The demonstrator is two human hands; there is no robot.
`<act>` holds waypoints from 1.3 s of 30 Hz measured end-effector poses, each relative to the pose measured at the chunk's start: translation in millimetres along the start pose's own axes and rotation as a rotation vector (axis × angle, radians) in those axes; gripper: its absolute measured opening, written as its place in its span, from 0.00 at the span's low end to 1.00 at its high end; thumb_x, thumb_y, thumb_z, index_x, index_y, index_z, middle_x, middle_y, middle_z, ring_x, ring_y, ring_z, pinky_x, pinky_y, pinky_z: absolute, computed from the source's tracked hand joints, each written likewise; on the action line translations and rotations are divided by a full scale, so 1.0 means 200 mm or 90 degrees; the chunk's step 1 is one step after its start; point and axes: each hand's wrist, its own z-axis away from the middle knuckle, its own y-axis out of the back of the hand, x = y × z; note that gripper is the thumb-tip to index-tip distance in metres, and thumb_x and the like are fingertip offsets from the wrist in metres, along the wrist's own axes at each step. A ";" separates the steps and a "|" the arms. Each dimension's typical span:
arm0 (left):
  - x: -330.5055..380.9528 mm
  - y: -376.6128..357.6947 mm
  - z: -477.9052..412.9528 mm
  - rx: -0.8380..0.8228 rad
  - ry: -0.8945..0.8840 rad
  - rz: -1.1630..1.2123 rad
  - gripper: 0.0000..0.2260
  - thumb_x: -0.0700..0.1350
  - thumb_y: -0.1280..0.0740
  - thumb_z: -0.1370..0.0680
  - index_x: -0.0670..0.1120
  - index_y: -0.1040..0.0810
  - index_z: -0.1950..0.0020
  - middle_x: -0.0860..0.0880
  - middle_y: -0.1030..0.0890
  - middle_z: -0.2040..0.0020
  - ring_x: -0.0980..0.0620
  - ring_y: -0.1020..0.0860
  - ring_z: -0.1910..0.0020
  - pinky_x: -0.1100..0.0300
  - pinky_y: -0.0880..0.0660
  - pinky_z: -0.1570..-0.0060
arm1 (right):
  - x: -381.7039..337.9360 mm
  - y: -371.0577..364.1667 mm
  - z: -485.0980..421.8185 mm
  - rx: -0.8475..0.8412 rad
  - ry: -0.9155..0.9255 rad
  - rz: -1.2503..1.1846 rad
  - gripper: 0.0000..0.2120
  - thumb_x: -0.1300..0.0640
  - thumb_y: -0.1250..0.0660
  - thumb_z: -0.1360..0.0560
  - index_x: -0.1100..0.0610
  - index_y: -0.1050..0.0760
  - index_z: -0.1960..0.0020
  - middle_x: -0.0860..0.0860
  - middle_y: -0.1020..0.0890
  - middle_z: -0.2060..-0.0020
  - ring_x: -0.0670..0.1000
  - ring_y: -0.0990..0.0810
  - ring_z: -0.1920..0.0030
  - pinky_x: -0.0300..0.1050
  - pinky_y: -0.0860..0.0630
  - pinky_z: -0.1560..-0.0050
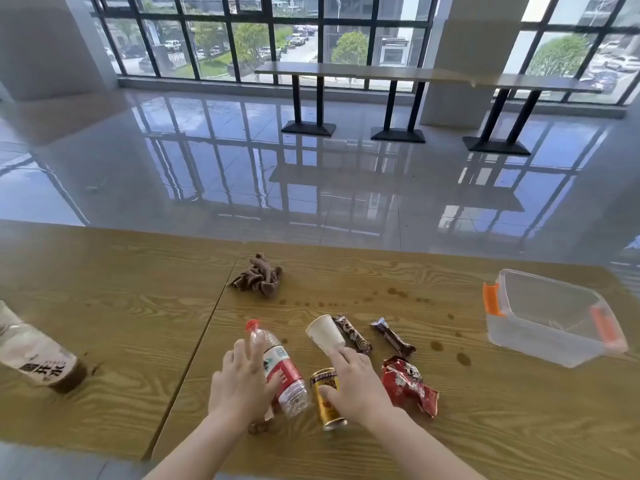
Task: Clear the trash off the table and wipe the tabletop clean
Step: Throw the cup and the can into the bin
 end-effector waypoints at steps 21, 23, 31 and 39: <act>-0.09 -0.30 0.04 -0.192 0.189 0.109 0.34 0.55 0.30 0.30 0.50 0.39 0.28 0.46 0.32 0.41 0.45 0.27 0.42 0.53 0.24 0.48 | 0.04 -0.22 -0.04 -0.067 -0.141 0.003 0.42 0.51 0.30 0.28 0.46 0.50 0.22 0.52 0.45 0.24 0.58 0.31 0.34 0.50 0.27 0.37; -0.09 -0.30 0.04 -0.186 0.208 0.114 0.34 0.54 0.29 0.31 0.51 0.39 0.30 0.46 0.33 0.42 0.45 0.28 0.43 0.53 0.25 0.51 | 0.06 -0.22 -0.03 -0.059 -0.138 0.002 0.42 0.51 0.30 0.29 0.46 0.50 0.22 0.52 0.45 0.24 0.58 0.31 0.35 0.50 0.26 0.39; -0.14 -0.28 0.05 -0.114 0.239 0.117 0.32 0.54 0.29 0.32 0.52 0.40 0.33 0.46 0.34 0.47 0.47 0.31 0.50 0.55 0.28 0.57 | 0.11 -0.17 0.00 -0.014 -0.125 -0.009 0.42 0.50 0.29 0.30 0.45 0.49 0.23 0.51 0.43 0.25 0.58 0.30 0.36 0.49 0.25 0.43; 0.04 -0.13 0.02 -0.017 0.138 0.198 0.34 0.54 0.28 0.35 0.54 0.40 0.32 0.48 0.34 0.49 0.49 0.29 0.53 0.55 0.28 0.60 | 0.16 -0.06 0.03 0.025 -0.086 -0.009 0.40 0.52 0.30 0.28 0.46 0.47 0.22 0.51 0.44 0.23 0.57 0.30 0.35 0.48 0.24 0.42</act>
